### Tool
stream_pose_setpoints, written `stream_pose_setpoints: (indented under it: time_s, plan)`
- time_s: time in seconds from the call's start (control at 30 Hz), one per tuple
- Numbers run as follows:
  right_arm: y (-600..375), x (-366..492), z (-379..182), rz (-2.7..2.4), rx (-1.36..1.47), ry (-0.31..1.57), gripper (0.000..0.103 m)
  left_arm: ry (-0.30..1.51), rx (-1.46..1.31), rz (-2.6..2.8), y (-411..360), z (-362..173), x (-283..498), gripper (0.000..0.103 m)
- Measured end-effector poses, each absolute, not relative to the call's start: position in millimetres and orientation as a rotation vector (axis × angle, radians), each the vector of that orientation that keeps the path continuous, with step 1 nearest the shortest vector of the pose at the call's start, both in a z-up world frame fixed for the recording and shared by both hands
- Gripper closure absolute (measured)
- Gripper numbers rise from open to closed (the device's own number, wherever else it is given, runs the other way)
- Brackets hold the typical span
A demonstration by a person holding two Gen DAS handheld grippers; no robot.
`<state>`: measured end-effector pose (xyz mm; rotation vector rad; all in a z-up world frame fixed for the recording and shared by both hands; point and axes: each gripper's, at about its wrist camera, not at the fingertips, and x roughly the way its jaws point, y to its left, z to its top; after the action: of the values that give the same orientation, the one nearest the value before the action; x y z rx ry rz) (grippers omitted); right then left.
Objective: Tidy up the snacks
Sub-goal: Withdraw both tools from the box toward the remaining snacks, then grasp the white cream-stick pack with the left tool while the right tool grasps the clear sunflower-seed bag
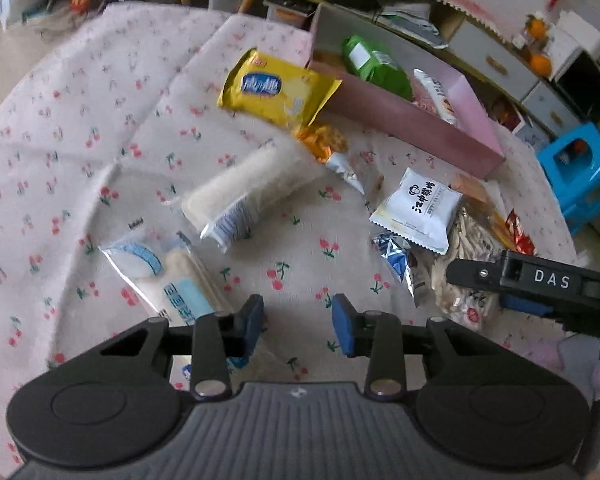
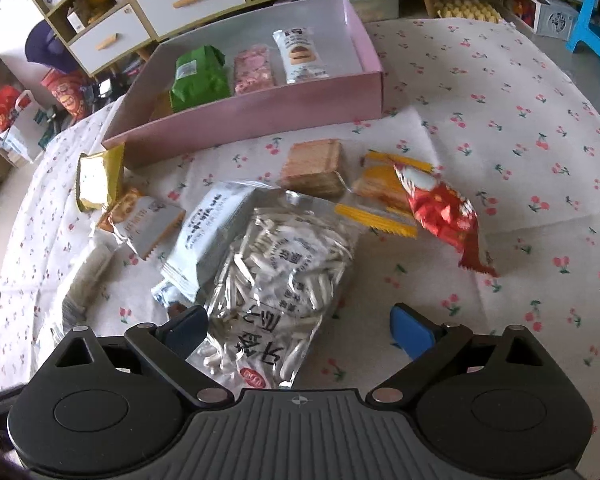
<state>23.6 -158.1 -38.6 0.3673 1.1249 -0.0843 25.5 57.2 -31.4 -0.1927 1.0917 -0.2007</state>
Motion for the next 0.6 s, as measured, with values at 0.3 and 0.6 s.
stream_pose_setpoints:
  time_s: [0.3, 0.6]
  plan:
    - [-164.5, 19.6, -32.2, -0.091, 0.337, 1.129, 0.005, 0.954, -0.136, 0.054, 63.4, -8.3, 17.1, 0.023]
    - [-157.9, 25.7, -33.8, -0.074, 0.362, 1.109, 0.005, 1.113, -0.252, 0.095, 75.3, -37.3, 22.4, 0.034]
